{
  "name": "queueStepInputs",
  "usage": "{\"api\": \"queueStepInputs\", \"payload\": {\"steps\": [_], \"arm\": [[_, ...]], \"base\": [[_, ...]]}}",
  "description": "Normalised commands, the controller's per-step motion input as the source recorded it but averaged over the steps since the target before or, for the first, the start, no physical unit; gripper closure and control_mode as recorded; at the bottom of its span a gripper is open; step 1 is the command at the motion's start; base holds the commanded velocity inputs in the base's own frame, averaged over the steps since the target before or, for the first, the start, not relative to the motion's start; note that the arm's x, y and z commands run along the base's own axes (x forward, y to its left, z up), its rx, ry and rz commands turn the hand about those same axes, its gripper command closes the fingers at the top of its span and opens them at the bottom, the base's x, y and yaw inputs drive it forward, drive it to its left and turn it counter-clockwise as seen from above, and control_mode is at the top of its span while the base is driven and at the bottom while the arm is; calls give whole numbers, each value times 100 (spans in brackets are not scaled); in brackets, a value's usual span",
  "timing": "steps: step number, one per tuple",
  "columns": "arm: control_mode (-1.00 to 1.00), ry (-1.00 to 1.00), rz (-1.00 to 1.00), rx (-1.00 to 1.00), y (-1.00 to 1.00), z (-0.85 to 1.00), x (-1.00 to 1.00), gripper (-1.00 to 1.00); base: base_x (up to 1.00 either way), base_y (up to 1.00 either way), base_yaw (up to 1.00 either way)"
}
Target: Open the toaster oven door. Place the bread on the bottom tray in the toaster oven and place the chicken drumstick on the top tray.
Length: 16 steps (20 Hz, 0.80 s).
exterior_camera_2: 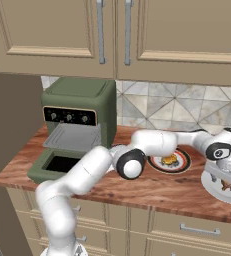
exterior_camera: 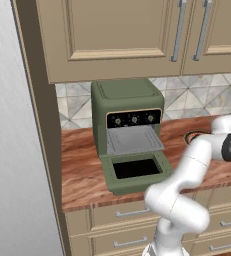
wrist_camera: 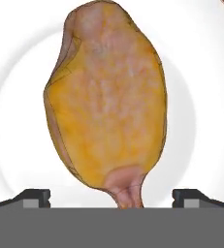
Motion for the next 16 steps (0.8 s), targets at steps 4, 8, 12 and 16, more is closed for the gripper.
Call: {"api": "queueStepInputs", "payload": {"steps": [4,8,12,16], "arm": [[-100,0,0,5,-15,-38,26,-100],[-100,0,1,7,-19,-27,22,-100],[-100,0,2,7,-8,-28,10,100],[-100,0,7,5,1,-10,-10,100]], "base": [[0,0,0],[0,0,0],[0,0,0],[0,0,0]]}}
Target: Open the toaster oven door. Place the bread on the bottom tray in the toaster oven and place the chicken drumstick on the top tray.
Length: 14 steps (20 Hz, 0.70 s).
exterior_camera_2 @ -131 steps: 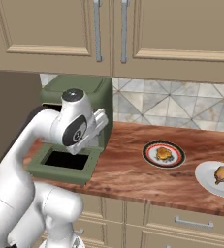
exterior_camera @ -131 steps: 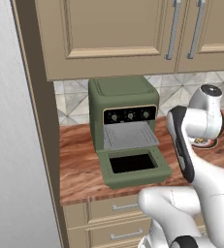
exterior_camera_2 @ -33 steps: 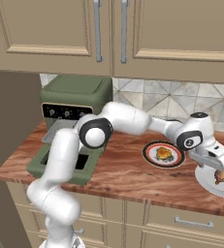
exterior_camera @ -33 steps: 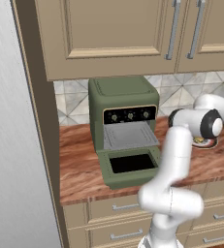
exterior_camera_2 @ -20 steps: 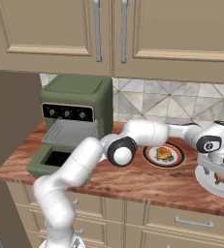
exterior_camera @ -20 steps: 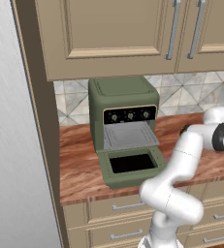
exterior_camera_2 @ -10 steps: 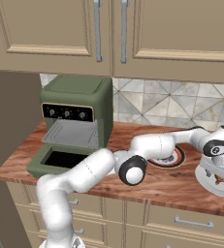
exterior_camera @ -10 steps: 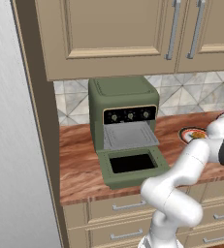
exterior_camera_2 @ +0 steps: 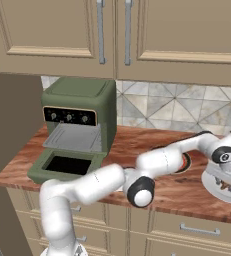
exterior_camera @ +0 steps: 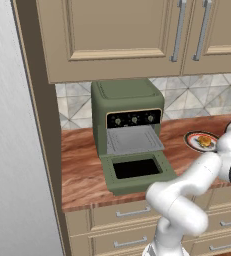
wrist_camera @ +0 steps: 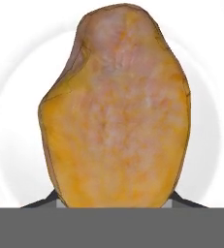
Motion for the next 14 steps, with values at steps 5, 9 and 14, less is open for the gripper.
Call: {"api": "queueStepInputs", "payload": {"steps": [5,9,14], "arm": [[-100,-1,5,18,10,62,-69,100],[-100,2,12,28,42,84,-58,100],[-100,16,22,47,43,66,-32,100]], "base": [[0,0,0],[0,0,0],[0,0,0]]}}
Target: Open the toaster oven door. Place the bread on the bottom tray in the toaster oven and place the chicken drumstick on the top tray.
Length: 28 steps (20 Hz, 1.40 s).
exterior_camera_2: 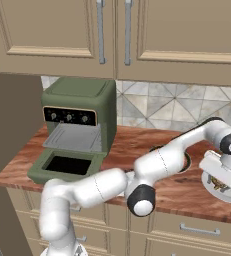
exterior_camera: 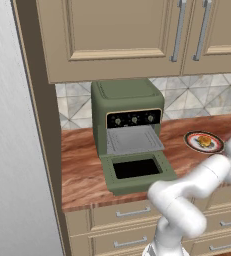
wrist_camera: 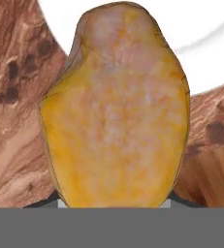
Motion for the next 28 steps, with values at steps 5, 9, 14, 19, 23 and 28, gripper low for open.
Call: {"api": "queueStepInputs", "payload": {"steps": [5,9,14,19,23,28], "arm": [[-100,17,25,49,35,78,-30,100],[-100,16,28,47,42,59,-40,100],[-100,12,42,43,86,-6,-59,100],[-100,-3,51,14,100,4,-60,100],[-100,-22,57,0,100,51,-9,100],[-100,-25,57,0,100,58,-10,100]], "base": [[0,0,0],[0,0,0],[0,0,0],[0,0,0],[0,0,0],[0,0,0]]}}
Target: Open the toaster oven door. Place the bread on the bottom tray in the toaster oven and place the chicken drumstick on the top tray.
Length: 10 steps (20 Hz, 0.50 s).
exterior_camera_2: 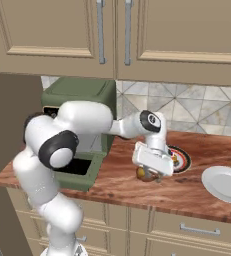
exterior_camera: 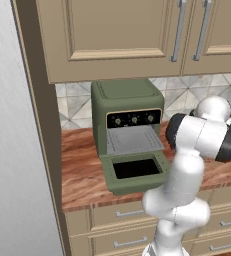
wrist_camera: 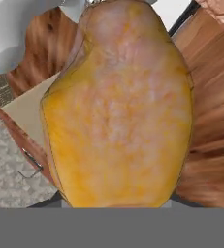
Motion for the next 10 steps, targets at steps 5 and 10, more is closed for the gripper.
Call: {"api": "queueStepInputs", "payload": {"steps": [5,10], "arm": [[-100,-21,51,4,99,52,-17,100],[-100,-23,47,15,60,56,-12,100]], "base": [[0,0,0],[0,0,0]]}}
